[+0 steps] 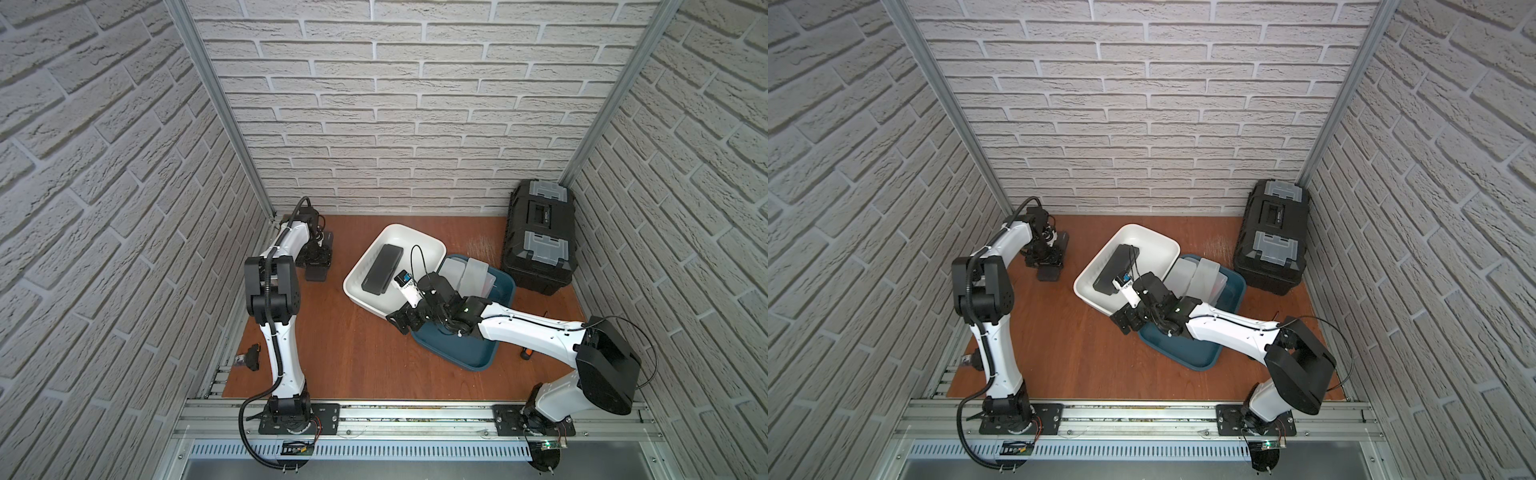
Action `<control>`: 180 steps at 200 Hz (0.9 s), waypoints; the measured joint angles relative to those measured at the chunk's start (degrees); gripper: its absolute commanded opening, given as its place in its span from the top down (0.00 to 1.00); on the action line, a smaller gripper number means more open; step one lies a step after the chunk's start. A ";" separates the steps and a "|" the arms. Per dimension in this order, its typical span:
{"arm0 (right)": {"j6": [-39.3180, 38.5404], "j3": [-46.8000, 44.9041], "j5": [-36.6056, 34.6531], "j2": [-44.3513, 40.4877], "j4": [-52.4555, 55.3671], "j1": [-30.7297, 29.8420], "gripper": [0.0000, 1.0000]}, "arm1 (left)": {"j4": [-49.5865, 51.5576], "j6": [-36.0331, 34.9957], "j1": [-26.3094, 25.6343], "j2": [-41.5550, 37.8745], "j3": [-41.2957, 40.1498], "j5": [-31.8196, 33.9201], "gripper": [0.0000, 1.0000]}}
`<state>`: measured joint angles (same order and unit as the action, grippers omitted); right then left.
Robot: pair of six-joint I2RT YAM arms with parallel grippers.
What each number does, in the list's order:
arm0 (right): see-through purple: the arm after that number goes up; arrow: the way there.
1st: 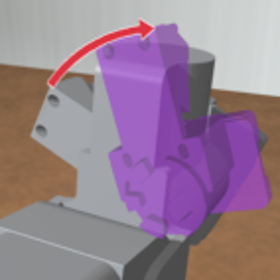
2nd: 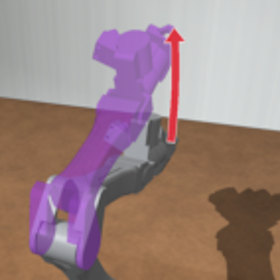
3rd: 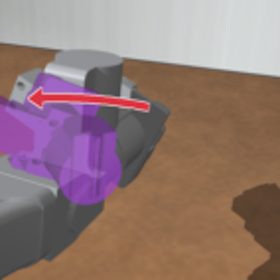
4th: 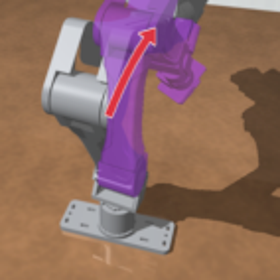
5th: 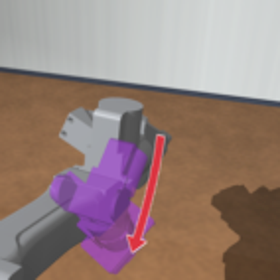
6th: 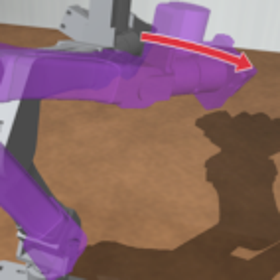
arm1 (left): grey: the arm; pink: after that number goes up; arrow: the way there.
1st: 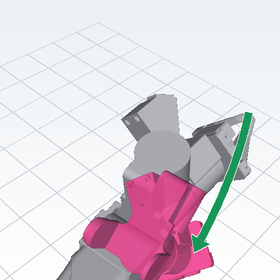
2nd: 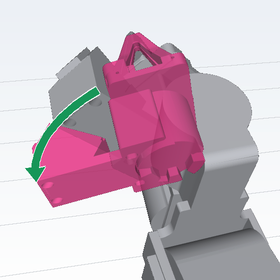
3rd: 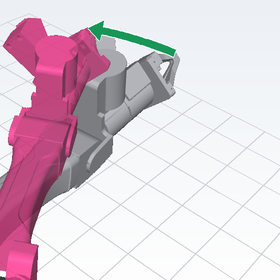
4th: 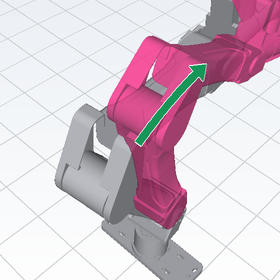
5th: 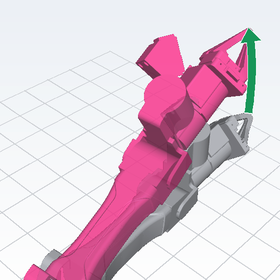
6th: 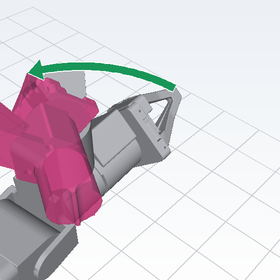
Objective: Place the pencil cases by color into the storage box
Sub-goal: Pick up the pencil case from the center of the board, then place the pencil case at the storage box.
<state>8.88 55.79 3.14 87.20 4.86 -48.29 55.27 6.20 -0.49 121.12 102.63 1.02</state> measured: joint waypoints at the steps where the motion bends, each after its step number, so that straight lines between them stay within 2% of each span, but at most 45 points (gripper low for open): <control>1: 0.00 0.00 -0.13 0.00 0.00 0.00 0.06 | 0.02 0.02 -0.04 -0.07 0.00 0.00 0.45; 50: 1.49 -2.71 -6.51 -2.43 -0.59 -0.31 0.06 | 1.53 -0.13 -4.13 -4.98 1.18 0.92 0.44; 114: 1.81 -4.63 -13.68 -16.11 1.53 -0.50 0.06 | 3.80 -0.17 -10.71 -7.04 3.15 1.05 0.44; 180: 1.38 -7.82 -15.91 -25.27 5.33 -0.61 0.06 | 4.87 -0.11 -18.71 -8.57 3.37 -0.79 0.44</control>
<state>10.26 47.97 -12.78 61.93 10.20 -48.90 60.14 6.09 -19.20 112.55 106.00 0.23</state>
